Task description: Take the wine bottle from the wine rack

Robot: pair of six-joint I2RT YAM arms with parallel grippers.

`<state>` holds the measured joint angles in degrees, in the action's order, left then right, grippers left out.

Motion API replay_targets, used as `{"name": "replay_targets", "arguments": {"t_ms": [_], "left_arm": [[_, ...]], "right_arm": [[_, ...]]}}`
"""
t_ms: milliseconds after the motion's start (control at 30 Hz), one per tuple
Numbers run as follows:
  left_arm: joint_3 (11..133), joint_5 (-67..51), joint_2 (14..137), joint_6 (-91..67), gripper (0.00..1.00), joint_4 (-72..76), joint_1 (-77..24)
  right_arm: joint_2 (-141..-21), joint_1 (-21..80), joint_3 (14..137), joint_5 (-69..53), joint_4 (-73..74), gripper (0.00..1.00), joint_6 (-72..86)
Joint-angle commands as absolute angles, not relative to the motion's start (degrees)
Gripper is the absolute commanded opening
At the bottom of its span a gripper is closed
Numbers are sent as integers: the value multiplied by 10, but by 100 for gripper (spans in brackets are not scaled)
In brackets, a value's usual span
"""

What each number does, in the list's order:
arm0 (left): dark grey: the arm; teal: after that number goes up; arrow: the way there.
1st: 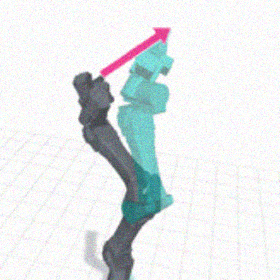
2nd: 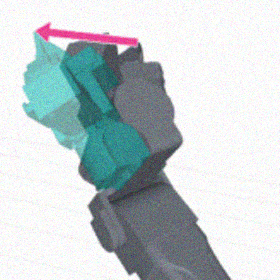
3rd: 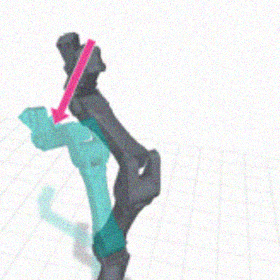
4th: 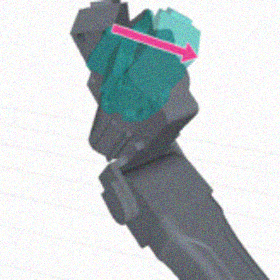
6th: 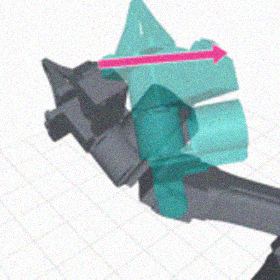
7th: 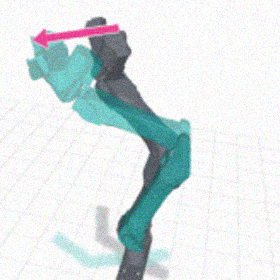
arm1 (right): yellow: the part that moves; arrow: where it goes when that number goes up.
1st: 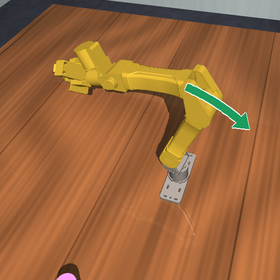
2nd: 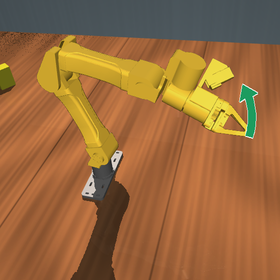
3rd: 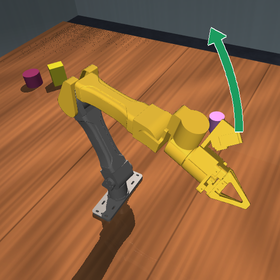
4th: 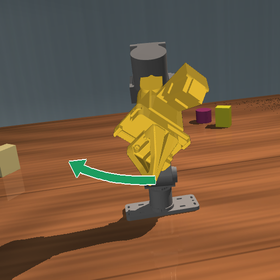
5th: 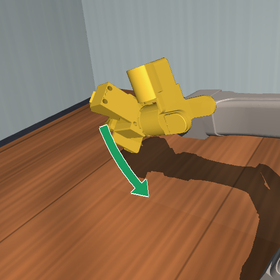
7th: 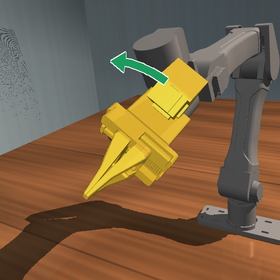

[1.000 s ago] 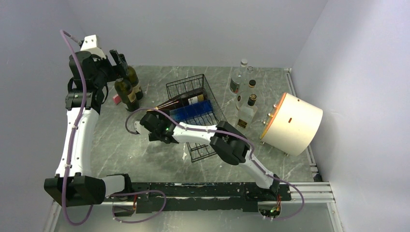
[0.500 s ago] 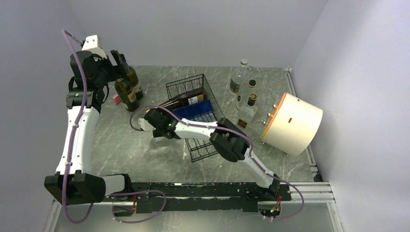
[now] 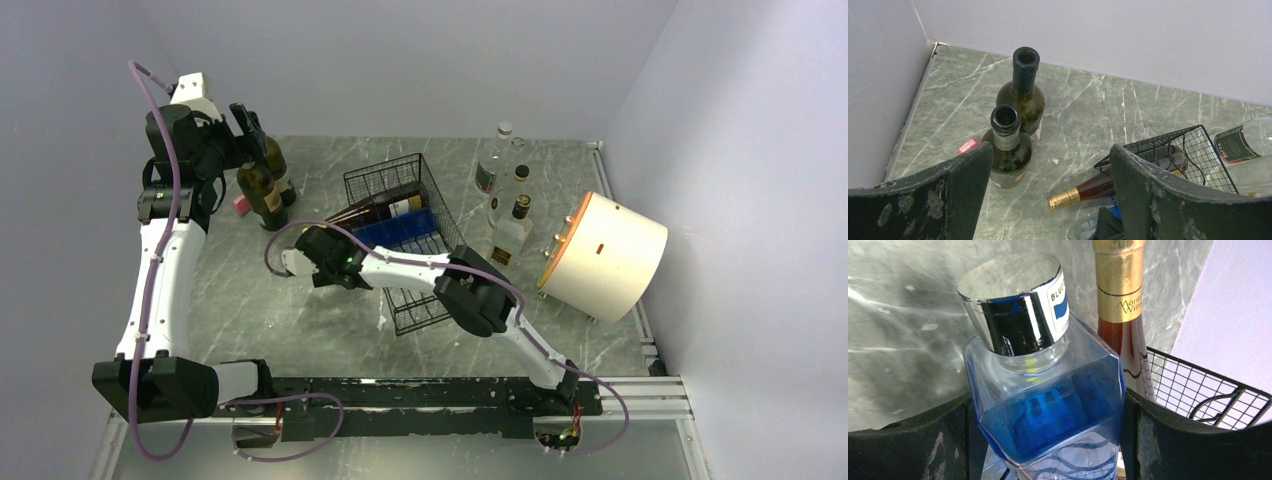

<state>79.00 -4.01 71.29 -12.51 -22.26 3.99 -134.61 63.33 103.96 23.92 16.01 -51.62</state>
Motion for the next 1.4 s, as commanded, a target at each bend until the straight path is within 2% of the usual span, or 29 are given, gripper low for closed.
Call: {"name": "replay_targets", "arguments": {"t_ms": [0,367,933,1367], "left_arm": [[789,-58,715,-130,89,-205,48],[789,-58,722,-130,89,-206,51],[788,-54,722,-129,88,-205,52],[787,-55,723,-130,88,-205,52]], "right_arm": [[-1307,664,1032,200,140,55,-494],[-1233,715,990,165,84,38,-444],[-1023,724,817,59,-107,31,-262],[-972,726,765,89,-180,22,-199]]}}
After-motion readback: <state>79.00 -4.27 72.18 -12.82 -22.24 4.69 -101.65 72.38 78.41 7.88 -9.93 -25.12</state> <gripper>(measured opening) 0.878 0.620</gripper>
